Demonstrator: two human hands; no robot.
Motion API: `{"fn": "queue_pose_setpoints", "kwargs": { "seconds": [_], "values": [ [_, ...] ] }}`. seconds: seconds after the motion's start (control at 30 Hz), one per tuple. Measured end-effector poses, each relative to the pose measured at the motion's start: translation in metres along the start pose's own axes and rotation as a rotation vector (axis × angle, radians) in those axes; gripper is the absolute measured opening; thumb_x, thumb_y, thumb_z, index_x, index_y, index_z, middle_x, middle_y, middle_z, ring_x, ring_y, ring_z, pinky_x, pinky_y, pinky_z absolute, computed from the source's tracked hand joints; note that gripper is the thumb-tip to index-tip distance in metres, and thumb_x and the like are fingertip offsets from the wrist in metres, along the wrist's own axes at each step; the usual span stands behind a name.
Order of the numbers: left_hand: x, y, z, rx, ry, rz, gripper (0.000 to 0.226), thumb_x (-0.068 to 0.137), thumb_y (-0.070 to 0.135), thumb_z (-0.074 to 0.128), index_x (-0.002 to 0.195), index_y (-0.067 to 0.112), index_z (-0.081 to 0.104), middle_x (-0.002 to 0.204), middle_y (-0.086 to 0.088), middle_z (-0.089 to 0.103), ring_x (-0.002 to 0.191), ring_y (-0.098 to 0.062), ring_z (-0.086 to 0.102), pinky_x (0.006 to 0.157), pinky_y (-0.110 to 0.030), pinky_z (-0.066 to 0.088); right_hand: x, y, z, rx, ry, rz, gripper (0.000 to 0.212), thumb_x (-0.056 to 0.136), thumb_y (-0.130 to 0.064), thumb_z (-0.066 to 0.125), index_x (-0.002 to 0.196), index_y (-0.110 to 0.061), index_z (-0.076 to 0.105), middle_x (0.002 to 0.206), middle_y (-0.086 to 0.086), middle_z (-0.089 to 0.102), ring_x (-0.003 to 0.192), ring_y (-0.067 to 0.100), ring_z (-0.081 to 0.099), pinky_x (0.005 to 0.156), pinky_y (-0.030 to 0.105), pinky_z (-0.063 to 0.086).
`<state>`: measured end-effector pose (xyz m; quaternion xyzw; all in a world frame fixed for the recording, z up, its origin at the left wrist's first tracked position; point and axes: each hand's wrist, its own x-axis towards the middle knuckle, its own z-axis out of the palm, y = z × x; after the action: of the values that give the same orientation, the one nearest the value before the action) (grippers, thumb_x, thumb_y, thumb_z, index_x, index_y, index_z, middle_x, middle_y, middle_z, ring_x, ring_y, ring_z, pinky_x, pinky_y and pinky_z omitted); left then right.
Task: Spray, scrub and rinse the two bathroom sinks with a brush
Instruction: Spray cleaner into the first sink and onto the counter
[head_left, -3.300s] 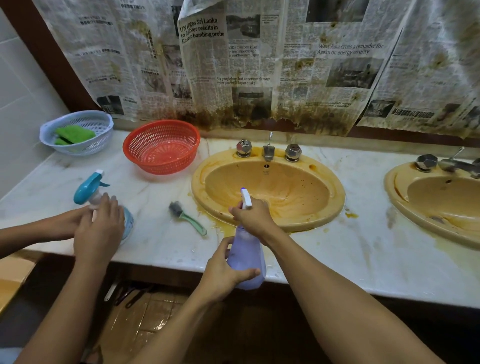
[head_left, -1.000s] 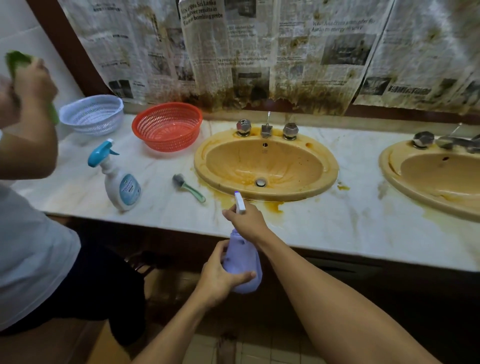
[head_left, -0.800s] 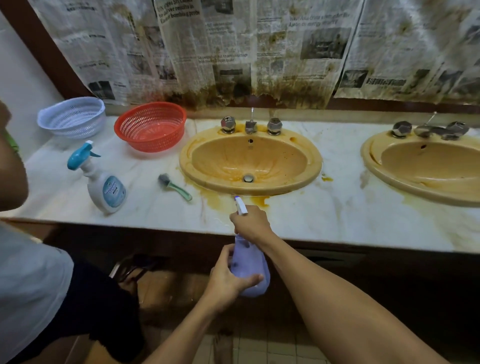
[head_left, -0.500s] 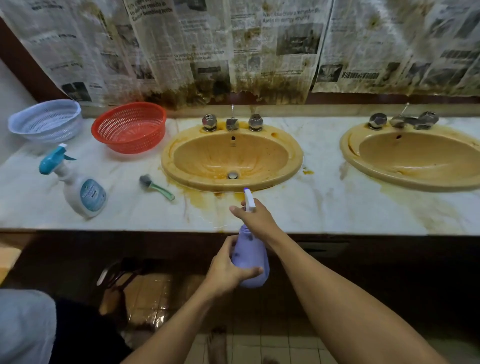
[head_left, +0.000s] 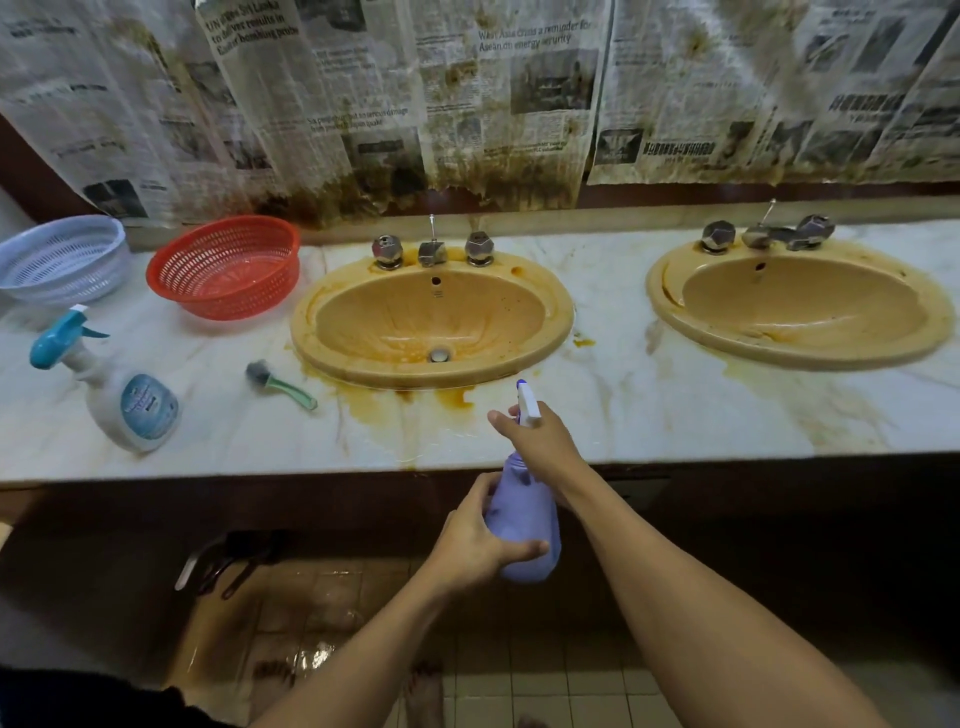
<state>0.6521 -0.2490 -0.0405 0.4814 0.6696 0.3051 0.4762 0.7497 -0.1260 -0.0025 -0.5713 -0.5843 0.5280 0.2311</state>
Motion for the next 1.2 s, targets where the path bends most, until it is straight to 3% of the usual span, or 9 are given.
{"fn": "queue_pose_setpoints", "kwargs": {
  "seconds": [0.13,0.43,0.53,0.6,0.73,0.87,0.97,1.07,1.2],
  "values": [
    [0.006,0.018,0.013,0.047,-0.041,0.03,0.101,0.072,0.046,0.088,0.155,0.031,0.032,0.156,0.005,0.043,0.137,-0.017,0.047,0.11,-0.038,0.047,0.006,0.005,-0.023,-0.048,0.149,0.059,0.022,0.091,-0.041,0.058,0.084,-0.02,0.059,0.086,0.006,0.073,0.089,0.028,0.067,0.089,0.05,0.055],
    [0.029,0.046,0.02,0.095,-0.076,0.046,0.086,0.075,0.041,0.089,0.145,0.031,0.039,0.146,0.003,0.05,0.13,-0.016,0.049,0.098,-0.03,0.046,0.016,0.007,-0.058,0.066,0.078,-0.021,0.031,0.094,-0.049,0.064,0.106,-0.023,0.053,0.099,-0.005,0.063,0.094,0.018,0.062,0.077,0.033,0.046],
    [0.035,0.053,0.025,0.135,-0.085,0.055,0.087,0.076,0.043,0.088,0.146,0.031,0.037,0.144,0.001,0.051,0.126,-0.015,0.051,0.092,-0.025,0.045,0.022,0.003,-0.068,0.019,0.148,-0.011,0.022,0.096,-0.043,0.059,0.089,-0.023,0.053,0.089,0.003,0.072,0.093,0.026,0.067,0.08,0.039,0.052],
    [0.039,0.056,0.031,0.134,-0.089,0.051,0.088,0.076,0.045,0.088,0.146,0.032,0.036,0.144,-0.001,0.051,0.121,-0.014,0.051,0.089,-0.022,0.044,0.021,0.0,-0.075,-0.005,0.175,0.015,0.012,0.097,-0.034,0.054,0.106,-0.03,0.06,0.084,0.004,0.074,0.093,0.026,0.067,0.078,0.037,0.051],
    [0.046,0.061,0.036,0.12,-0.086,0.056,0.088,0.075,0.045,0.088,0.145,0.034,0.036,0.145,-0.001,0.051,0.117,-0.011,0.05,0.081,-0.015,0.043,0.023,-0.004,-0.081,0.017,0.218,0.0,0.04,0.095,-0.028,0.05,0.134,-0.028,0.06,0.082,0.011,0.074,0.088,0.028,0.066,0.07,0.034,0.047],
    [0.056,0.06,0.031,0.1,-0.088,0.048,0.086,0.075,0.044,0.089,0.142,0.037,0.036,0.144,0.003,0.049,0.117,-0.008,0.047,0.077,-0.011,0.041,0.031,-0.004,-0.083,0.034,0.137,-0.054,0.024,0.095,-0.043,0.062,0.105,-0.022,0.054,0.092,-0.002,0.069,0.088,0.021,0.064,0.067,0.03,0.044],
    [0.065,0.059,0.027,0.094,-0.074,0.022,0.084,0.069,0.053,0.089,0.132,0.045,0.034,0.142,0.006,0.05,0.12,-0.009,0.047,0.088,-0.021,0.047,0.037,-0.01,-0.084,0.068,0.097,-0.057,0.031,0.095,-0.049,0.063,0.112,-0.028,0.049,0.102,-0.009,0.059,0.095,0.018,0.059,0.075,0.03,0.043],
    [0.074,0.059,0.024,0.034,-0.075,-0.009,0.109,0.046,0.072,0.089,0.135,0.034,0.037,0.147,0.001,0.051,0.129,-0.015,0.051,0.102,-0.028,0.047,0.045,-0.016,-0.081,0.064,0.096,-0.058,0.03,0.095,-0.05,0.063,0.101,-0.021,0.053,0.101,0.0,0.066,0.097,0.024,0.063,0.082,0.038,0.049],
    [0.074,0.059,0.017,0.122,-0.077,0.025,0.101,0.07,0.056,0.089,0.15,0.034,0.031,0.147,0.01,0.045,0.127,-0.01,0.044,0.094,-0.027,0.045,0.049,-0.025,-0.074,0.017,0.169,-0.022,0.033,0.098,-0.039,0.057,0.11,-0.009,0.065,0.081,0.005,0.074,0.089,0.027,0.069,0.083,0.04,0.053]
  ]
}}
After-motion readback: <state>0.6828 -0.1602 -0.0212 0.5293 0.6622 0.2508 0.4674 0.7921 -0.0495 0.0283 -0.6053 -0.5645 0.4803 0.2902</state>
